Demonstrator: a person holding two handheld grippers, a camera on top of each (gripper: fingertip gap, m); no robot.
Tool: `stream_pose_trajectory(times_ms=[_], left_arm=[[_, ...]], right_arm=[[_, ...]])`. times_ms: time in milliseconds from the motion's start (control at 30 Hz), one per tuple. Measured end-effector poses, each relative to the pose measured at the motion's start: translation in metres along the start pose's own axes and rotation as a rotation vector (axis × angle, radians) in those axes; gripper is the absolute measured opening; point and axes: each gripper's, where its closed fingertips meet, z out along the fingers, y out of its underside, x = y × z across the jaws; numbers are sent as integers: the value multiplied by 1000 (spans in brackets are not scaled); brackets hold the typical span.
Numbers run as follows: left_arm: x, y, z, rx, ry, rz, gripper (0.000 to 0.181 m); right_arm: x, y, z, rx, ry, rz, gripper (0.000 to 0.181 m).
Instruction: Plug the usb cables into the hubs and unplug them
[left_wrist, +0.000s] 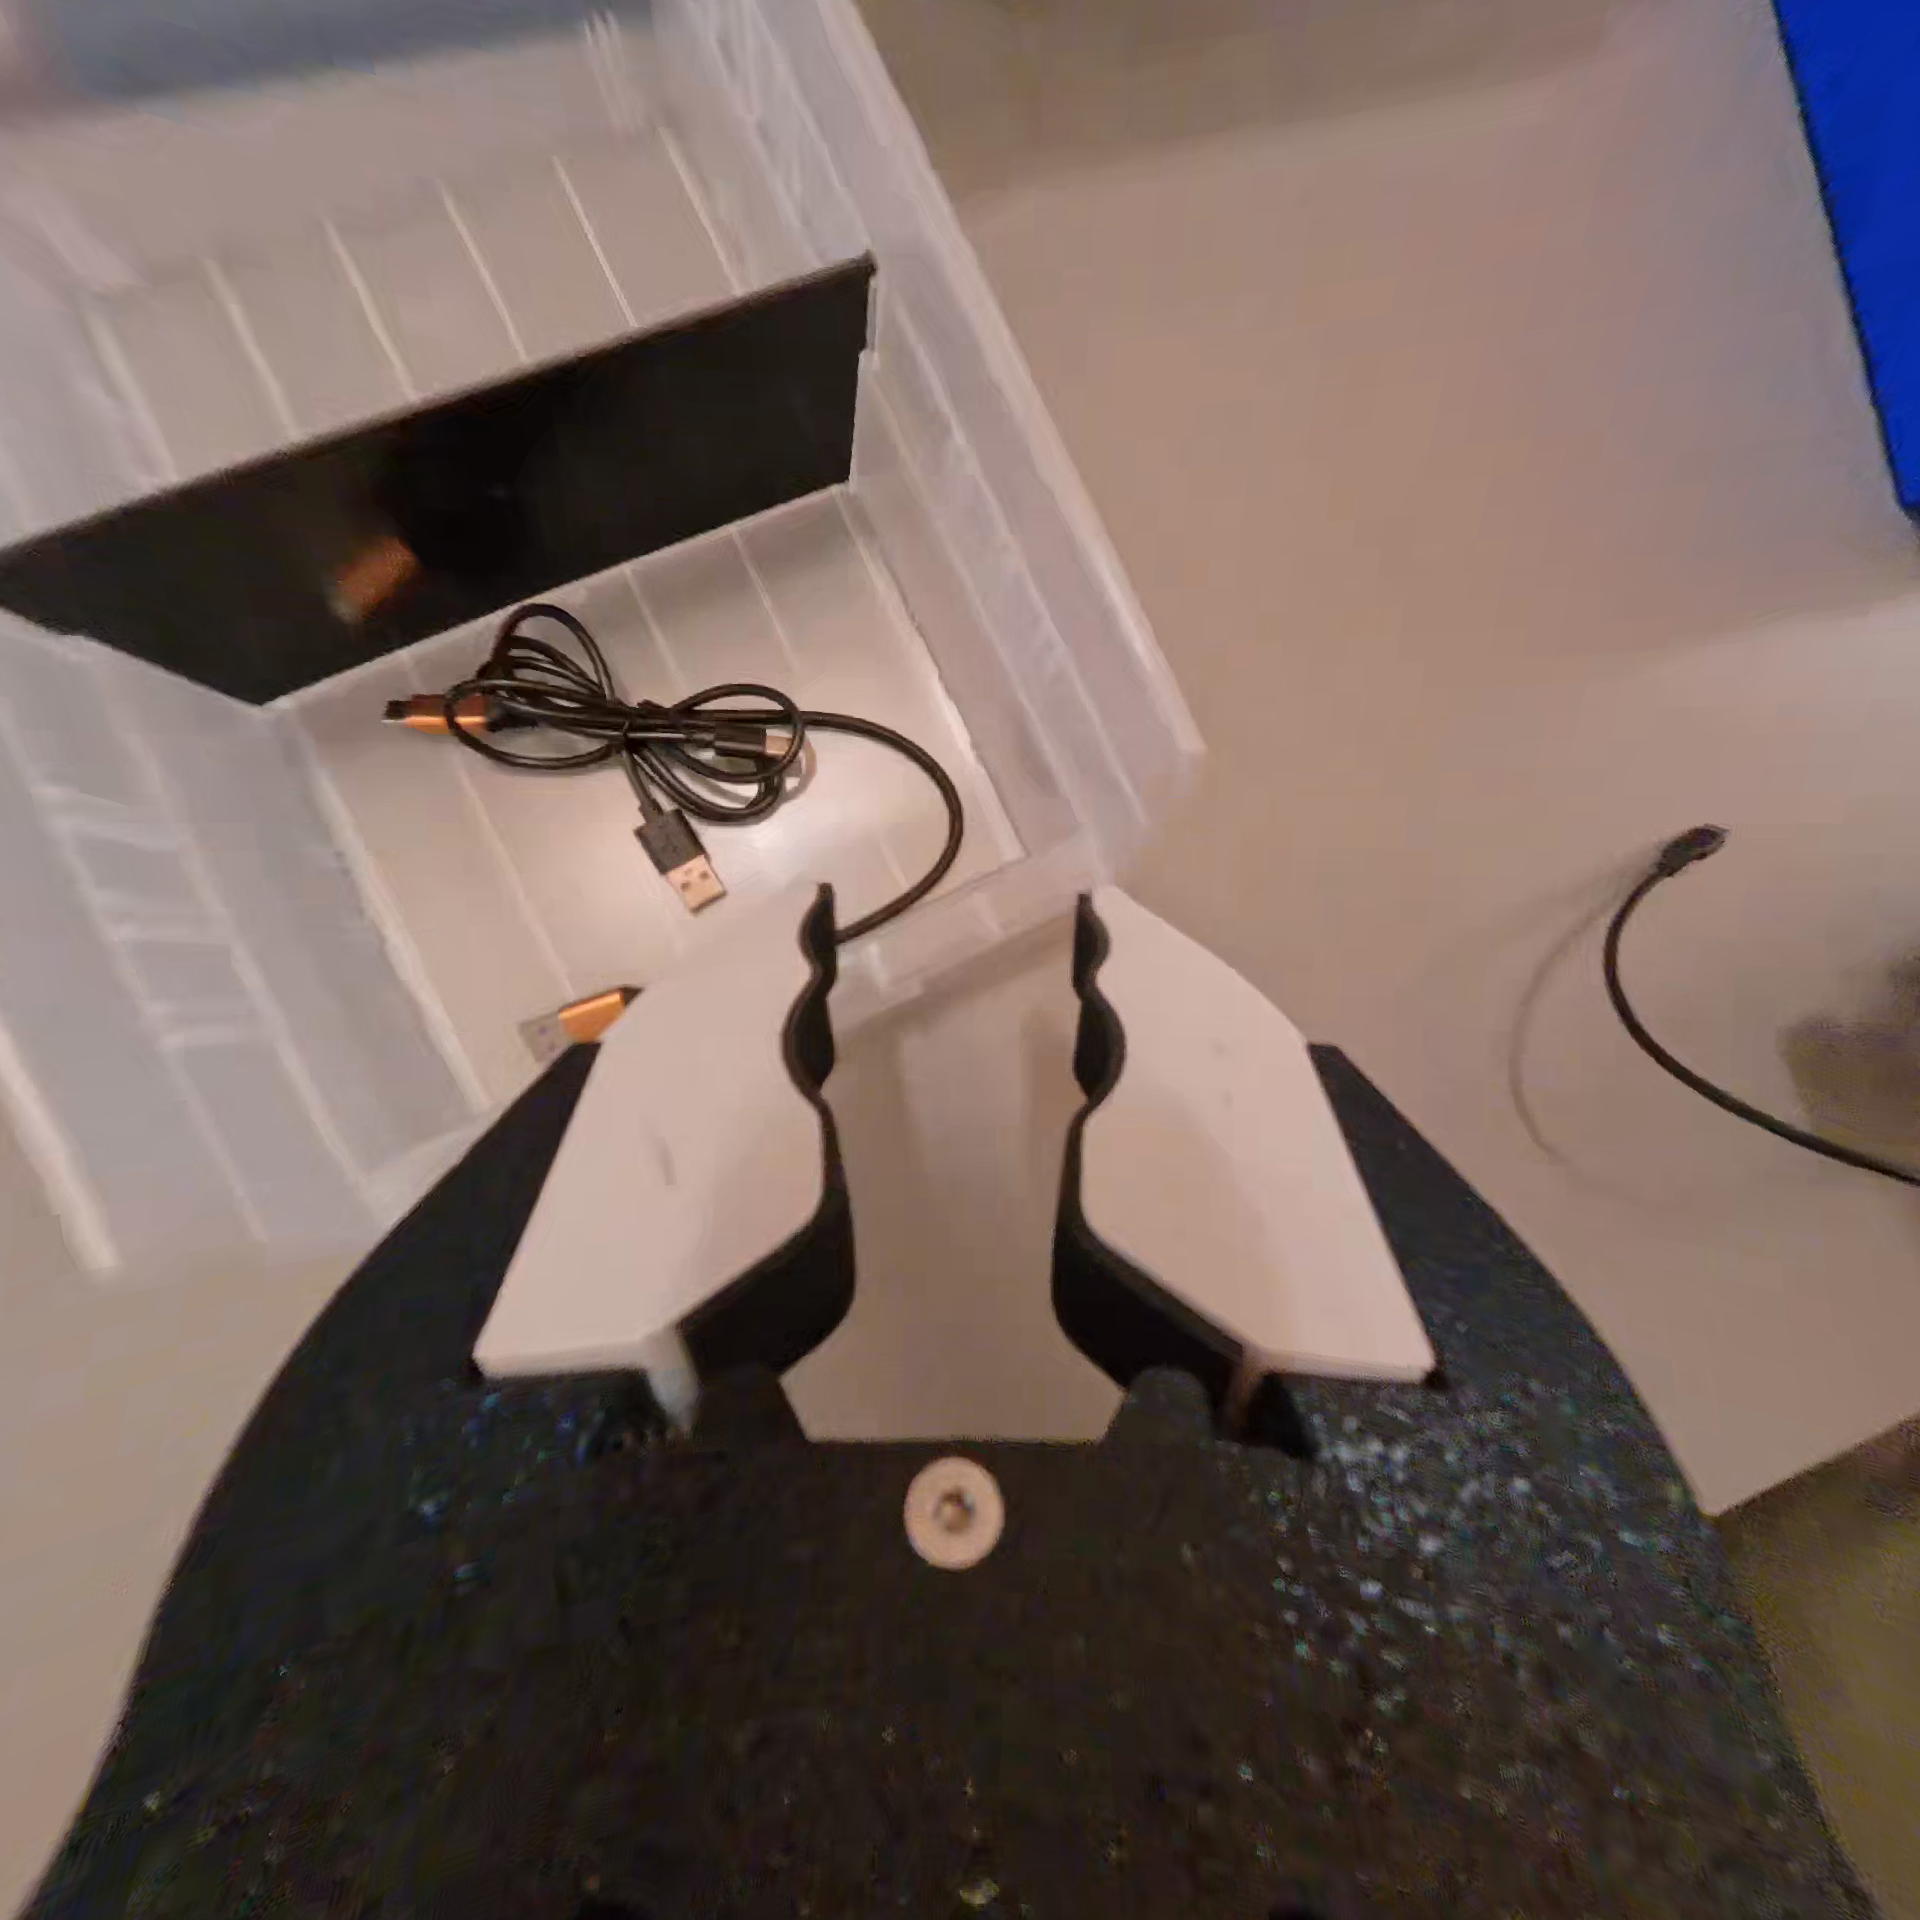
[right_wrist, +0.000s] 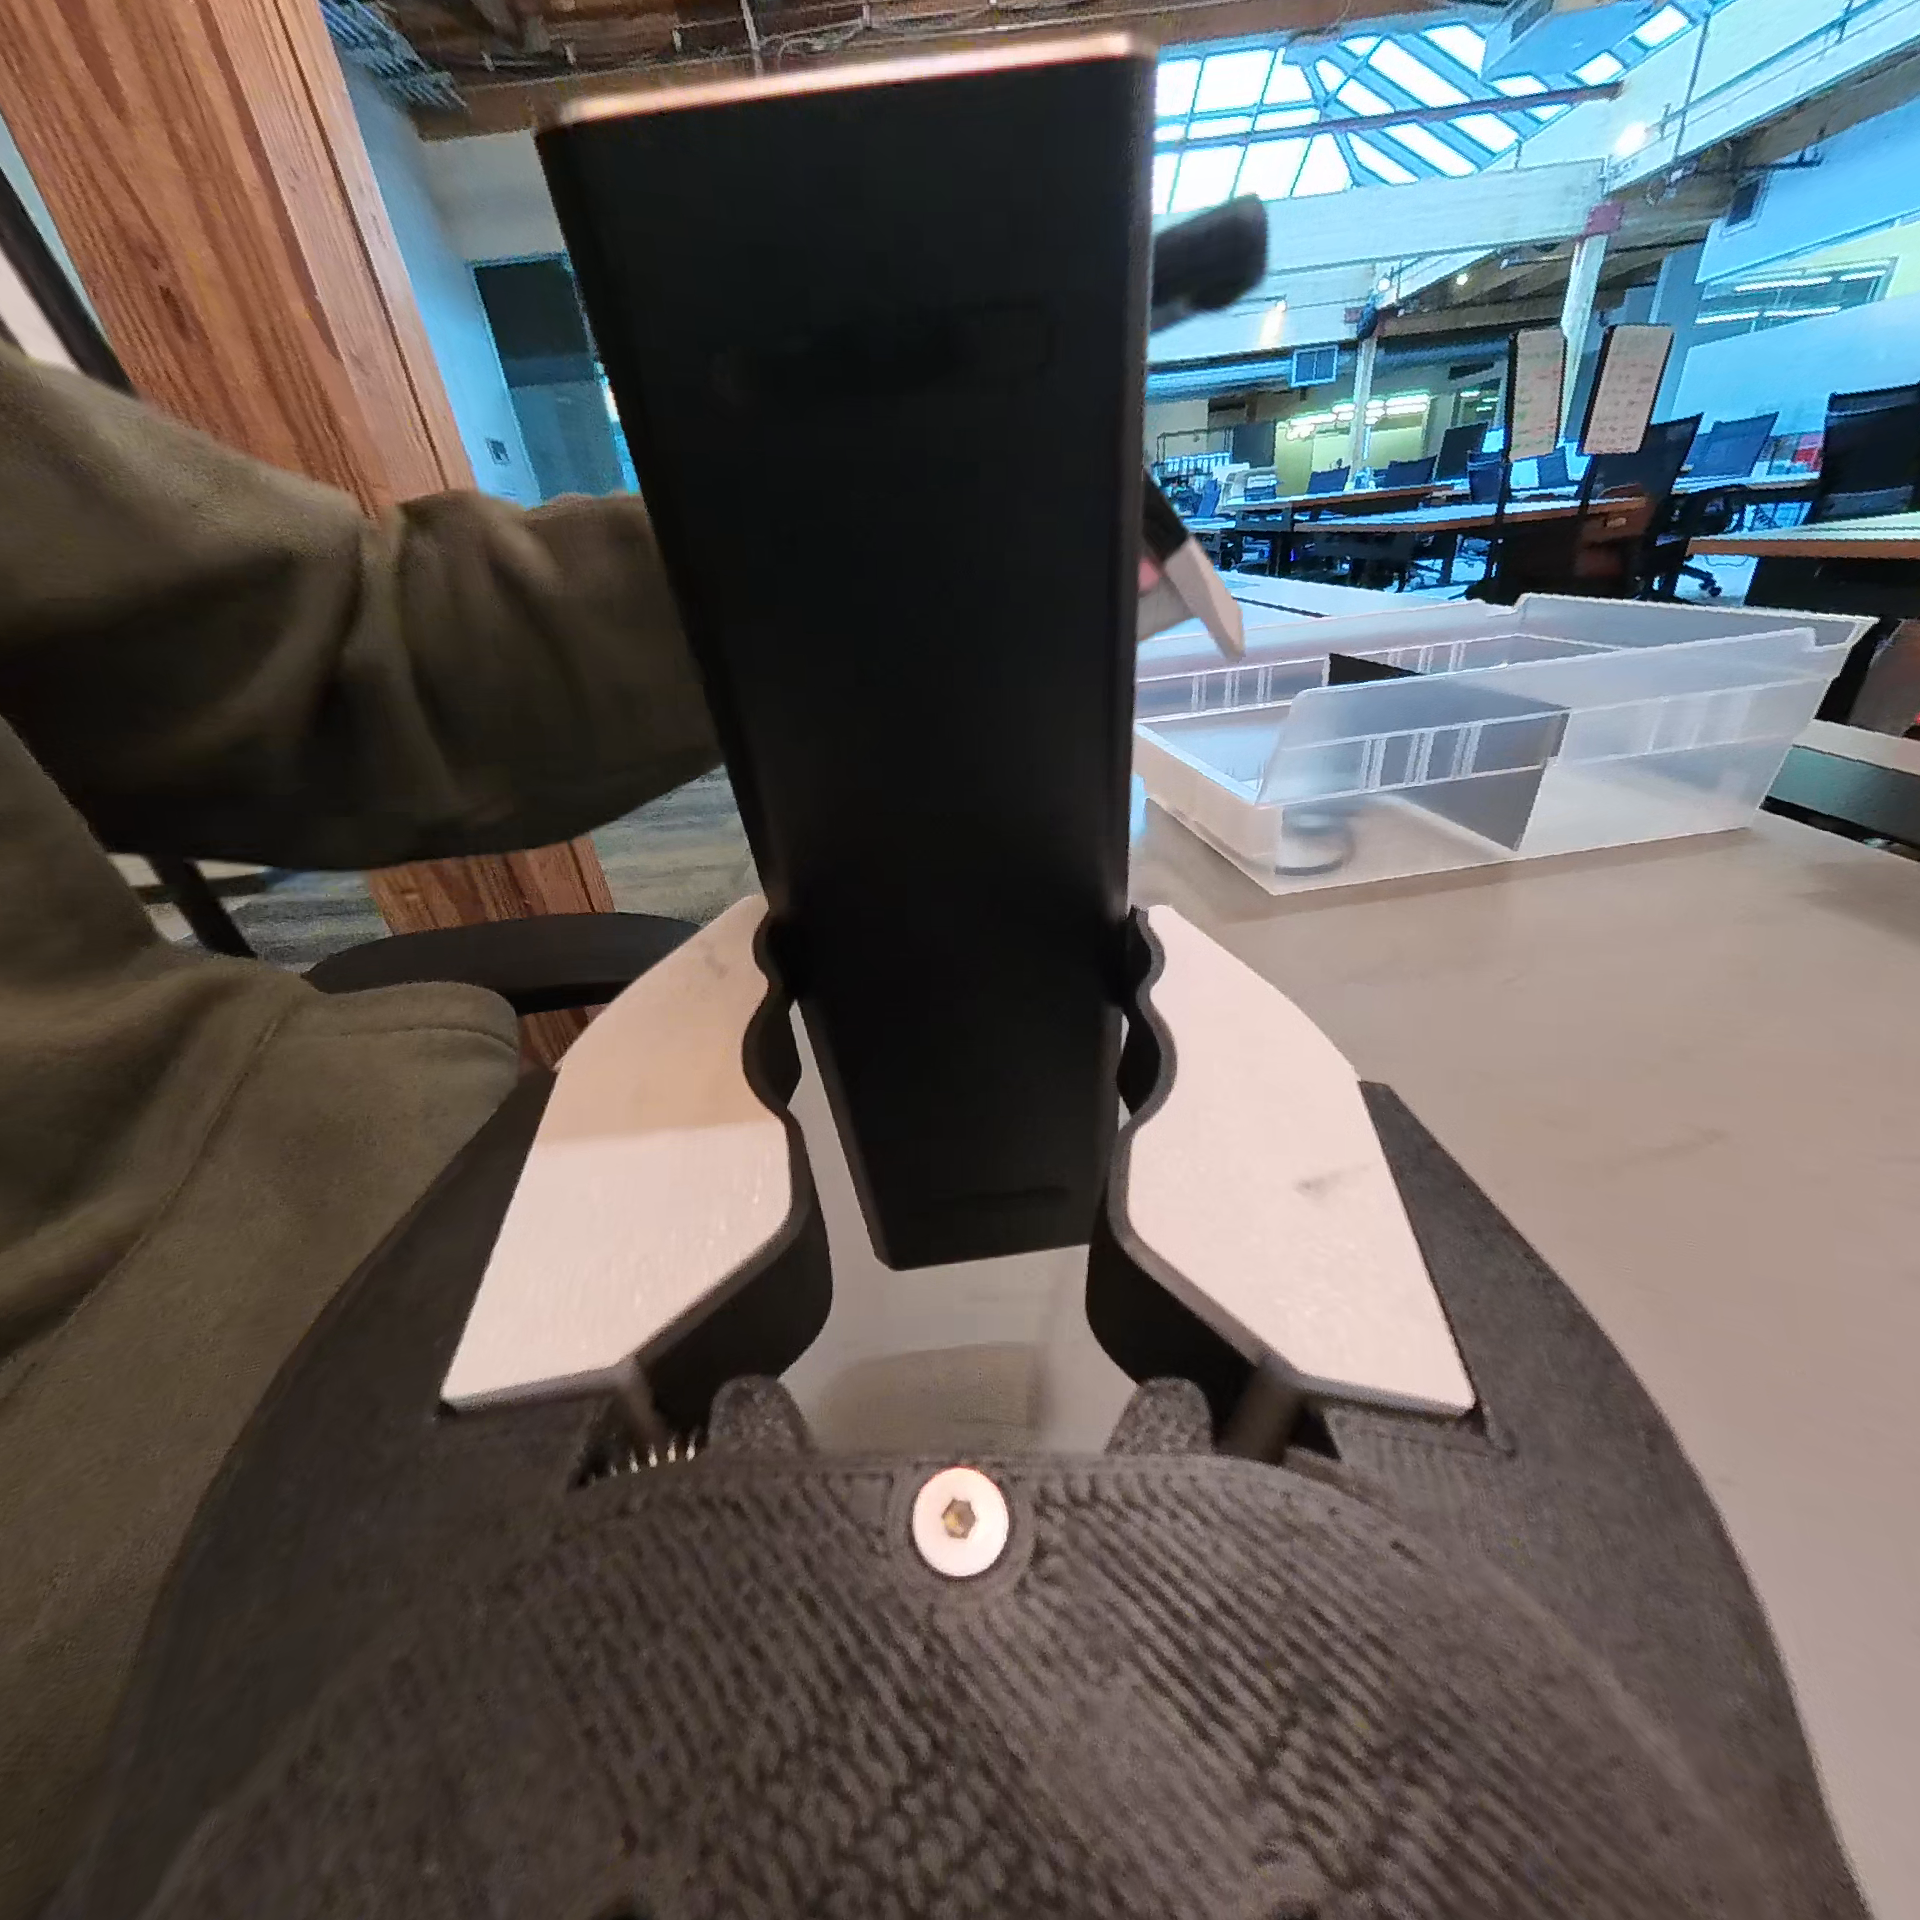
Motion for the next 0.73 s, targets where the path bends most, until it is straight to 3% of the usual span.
stream_pose_trajectory(times_ms=[33,133,200,267,433,533,567,600,733], left_arm=[[-8,-3,9,-25,22,11,35],[-24,-4,30,-135,35,206,35],[-41,9,39,-318,1,68,44],[-53,9,51,-387,-15,-71,47],[-83,36,74,-576,-132,-99,41],[-72,35,90,-546,-42,-200,36],[-75,33,92,-527,-59,-199,24],[-77,33,93,-519,-71,-191,16],[-82,26,84,-486,-104,-90,13]], right_arm=[[0,0,0,-2,0,0,61],[0,0,0,-2,-4,4,61],[0,0,0,1,-7,3,61],[-1,0,0,-1,-14,5,61],[-2,1,0,-6,-25,6,61],[-3,0,0,0,-29,5,61],[-3,0,0,1,-31,7,61],[-3,0,0,1,-32,10,61],[-2,-2,-2,15,-29,11,61]])
